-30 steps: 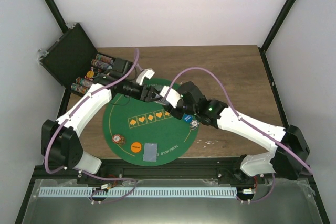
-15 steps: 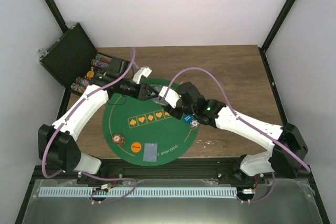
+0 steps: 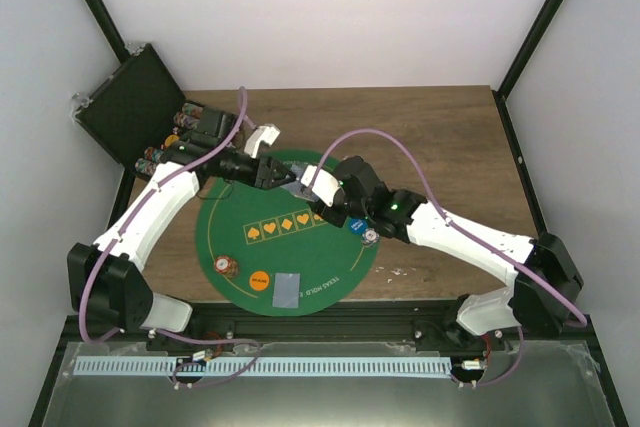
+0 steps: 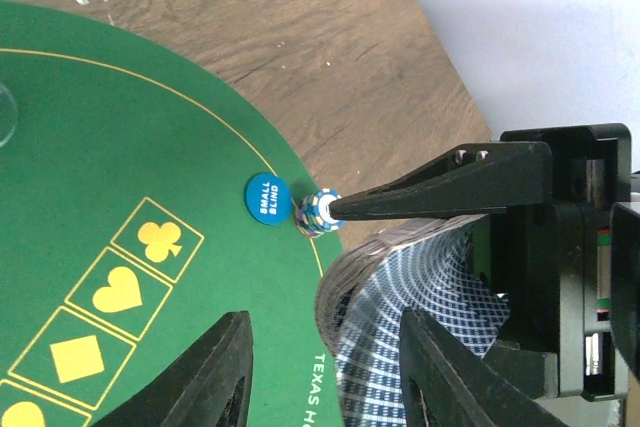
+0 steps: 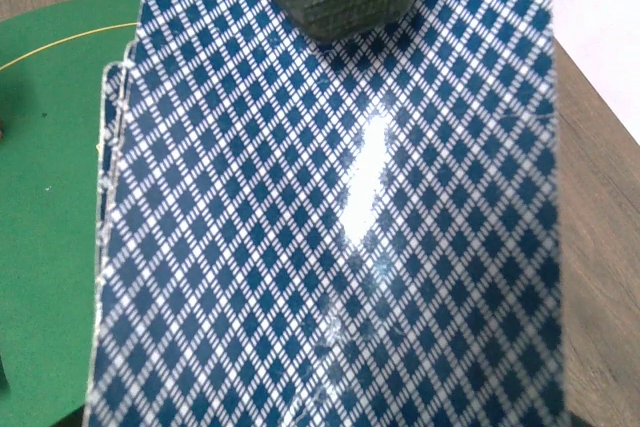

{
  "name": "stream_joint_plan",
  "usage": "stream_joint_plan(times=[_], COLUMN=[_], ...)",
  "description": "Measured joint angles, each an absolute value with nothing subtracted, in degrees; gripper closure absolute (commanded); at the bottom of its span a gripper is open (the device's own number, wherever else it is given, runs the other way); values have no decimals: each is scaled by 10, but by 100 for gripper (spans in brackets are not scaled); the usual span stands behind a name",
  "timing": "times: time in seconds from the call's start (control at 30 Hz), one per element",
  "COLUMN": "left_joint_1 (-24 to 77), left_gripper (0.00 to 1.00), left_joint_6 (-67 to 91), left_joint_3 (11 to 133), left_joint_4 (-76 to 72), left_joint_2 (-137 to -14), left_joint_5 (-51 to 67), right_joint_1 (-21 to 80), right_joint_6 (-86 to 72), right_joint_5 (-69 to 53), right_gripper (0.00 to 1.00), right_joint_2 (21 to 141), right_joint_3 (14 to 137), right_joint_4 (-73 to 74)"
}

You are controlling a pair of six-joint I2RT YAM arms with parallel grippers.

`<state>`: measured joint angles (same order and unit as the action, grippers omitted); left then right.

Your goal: Distribute texas hold em gaming equipment

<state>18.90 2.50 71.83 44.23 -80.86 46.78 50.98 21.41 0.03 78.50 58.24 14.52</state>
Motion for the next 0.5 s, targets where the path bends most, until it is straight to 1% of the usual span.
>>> stream_joint_plan(times=[0.07,0.13,0.23,0.33,0.5], left_joint_1=[185,182,182,182,182], left_gripper=[64,73,84,100,100], left_joint_6=[24,22,21,14,11], left_joint_3=[718,718,718,718,718], left_joint_4=[443,443,443,446,453], left_joint_2=[-808,-808,-808,-808,-807], left_joint_5=[468,472,483,491,504], right_joint_1=[510,510,510,510,507], right_joint_6=[215,216,218,218,218], right_joint_5=[0,0,0,1,2], right_gripper=[52,52,52,52,52], right_joint_2=[785,785,785,785,785], right_joint_3=[582,582,582,582,582], right_joint_4=[145,145,145,145,147])
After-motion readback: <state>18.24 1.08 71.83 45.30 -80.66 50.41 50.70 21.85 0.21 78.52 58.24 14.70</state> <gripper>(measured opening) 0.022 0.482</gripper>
